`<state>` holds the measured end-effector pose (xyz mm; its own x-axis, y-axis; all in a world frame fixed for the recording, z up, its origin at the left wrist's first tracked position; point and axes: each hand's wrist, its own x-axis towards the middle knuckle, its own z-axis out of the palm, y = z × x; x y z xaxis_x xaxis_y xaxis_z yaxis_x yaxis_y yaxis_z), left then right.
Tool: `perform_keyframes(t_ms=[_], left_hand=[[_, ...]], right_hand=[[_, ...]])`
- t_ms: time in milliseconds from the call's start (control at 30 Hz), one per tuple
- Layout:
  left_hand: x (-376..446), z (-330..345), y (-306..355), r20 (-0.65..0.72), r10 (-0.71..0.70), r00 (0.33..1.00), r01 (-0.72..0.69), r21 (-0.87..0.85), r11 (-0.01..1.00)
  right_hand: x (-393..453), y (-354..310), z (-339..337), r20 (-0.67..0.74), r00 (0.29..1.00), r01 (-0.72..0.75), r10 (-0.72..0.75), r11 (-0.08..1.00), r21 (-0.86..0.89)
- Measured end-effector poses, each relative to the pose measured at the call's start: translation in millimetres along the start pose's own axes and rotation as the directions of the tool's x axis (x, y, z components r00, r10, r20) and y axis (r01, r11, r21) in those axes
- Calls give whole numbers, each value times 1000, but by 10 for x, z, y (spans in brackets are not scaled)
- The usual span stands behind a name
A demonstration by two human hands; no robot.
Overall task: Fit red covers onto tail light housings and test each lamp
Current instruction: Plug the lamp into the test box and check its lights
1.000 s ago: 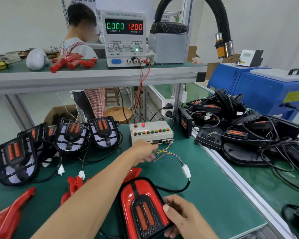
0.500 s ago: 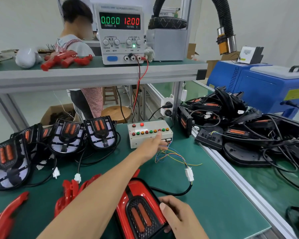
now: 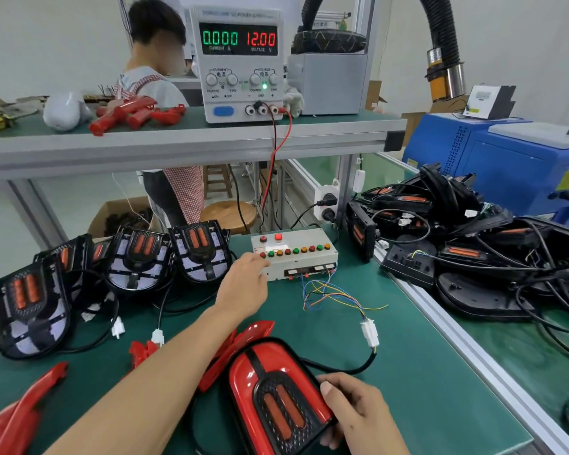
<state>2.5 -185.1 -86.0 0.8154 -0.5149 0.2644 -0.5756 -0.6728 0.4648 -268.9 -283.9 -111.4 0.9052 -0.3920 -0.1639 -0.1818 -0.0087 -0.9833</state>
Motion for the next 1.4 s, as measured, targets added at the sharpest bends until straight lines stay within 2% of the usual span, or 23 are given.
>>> perform_keyframes(t_ms=[100,233,467,933,1400], left_hand=[[49,44,-54,81,83,993,-86,44,995],[115,63,-78,136,61,989,-72,76,995],[126,10,-85,157,62,986,-77,91,993],[164,-2,-78,237,67,969,-115,195,974],[188,-20,46,283,16,959,-96,270,958]], right_hand=[[-12,18,-32,-12,999,36,-35,997,72],[-57,72,-67,-36,996,88,-83,982,167],[-44,160,-26,-154,975,184,-160,971,156],[48,199,-12,-163,976,172,-142,966,191],[57,229,-16,-145,978,173,-150,971,167]])
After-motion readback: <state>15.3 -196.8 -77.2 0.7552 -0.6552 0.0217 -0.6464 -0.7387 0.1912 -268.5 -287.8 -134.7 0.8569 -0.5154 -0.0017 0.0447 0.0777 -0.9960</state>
